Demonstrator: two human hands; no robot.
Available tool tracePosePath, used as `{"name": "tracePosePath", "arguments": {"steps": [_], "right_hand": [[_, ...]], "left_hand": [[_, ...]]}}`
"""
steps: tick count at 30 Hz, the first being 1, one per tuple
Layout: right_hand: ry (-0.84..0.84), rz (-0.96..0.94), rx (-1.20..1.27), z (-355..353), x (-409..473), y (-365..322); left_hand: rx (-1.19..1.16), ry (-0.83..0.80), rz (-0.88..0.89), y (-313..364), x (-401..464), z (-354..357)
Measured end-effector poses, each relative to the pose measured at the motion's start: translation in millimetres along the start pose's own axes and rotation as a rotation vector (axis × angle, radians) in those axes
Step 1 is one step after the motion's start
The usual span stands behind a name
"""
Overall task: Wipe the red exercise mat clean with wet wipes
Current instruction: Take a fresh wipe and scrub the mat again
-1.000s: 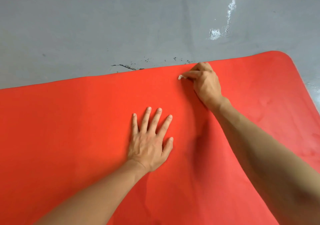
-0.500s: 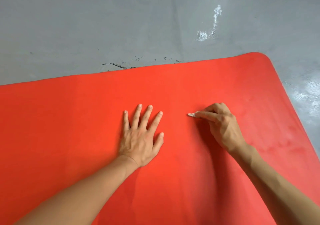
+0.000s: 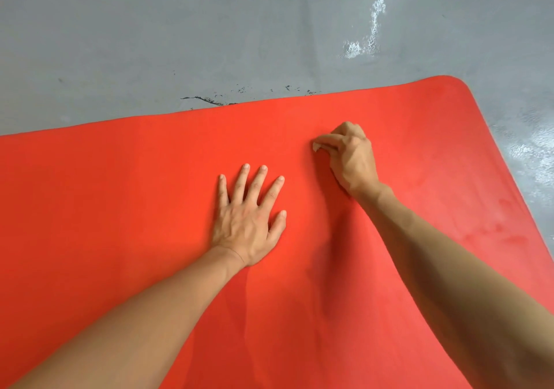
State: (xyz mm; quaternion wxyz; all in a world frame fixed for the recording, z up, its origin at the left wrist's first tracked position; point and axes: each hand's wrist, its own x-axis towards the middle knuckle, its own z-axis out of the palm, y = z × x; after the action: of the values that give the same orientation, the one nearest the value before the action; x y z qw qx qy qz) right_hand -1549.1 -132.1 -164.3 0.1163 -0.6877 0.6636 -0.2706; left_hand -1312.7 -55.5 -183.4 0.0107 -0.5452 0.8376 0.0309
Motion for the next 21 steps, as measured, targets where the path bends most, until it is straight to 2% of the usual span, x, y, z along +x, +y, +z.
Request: {"name": "tracePosePath", "arguments": {"steps": [3, 8, 12, 14, 16, 18, 19, 21], "right_hand": [[-0.092, -0.159, 0.024, -12.8, -55.3, -12.3], [-0.247, -0.281, 0.145, -27.7, -166.7, -32.3], [-0.282, -0.387, 0.102, -29.8, -148.3, -33.7], [-0.159, -0.349, 0.066, -22.4, -111.8, -33.0], [-0.004, -0.130, 0.063, -13.4, -80.1, -35.7], [0.029, 0.076, 0.106, -4.4, -71.7, -42.2], [0.012, 0.092, 0.124, -0.8, -76.8, -44.3], [-0.045, 0.003, 0.136, -3.7, -100.4, -49.5]], "left_hand": [[0.005, 0.009, -0.002, -0.7, 1.0, 1.5], [0.003, 0.007, 0.006, -0.9, -0.4, 4.8], [-0.005, -0.030, 0.004, 0.0, -0.8, 0.1], [-0.009, -0.061, -0.011, 2.9, -6.0, -3.5], [-0.016, -0.076, -0.006, 5.9, -18.1, -5.3], [-0.018, -0.067, 0.037, 6.6, -35.7, -5.1], [-0.017, -0.058, 0.066, 7.4, -44.0, -4.3], [-0.002, -0.036, 0.125, 7.3, -60.5, -4.4]]}}
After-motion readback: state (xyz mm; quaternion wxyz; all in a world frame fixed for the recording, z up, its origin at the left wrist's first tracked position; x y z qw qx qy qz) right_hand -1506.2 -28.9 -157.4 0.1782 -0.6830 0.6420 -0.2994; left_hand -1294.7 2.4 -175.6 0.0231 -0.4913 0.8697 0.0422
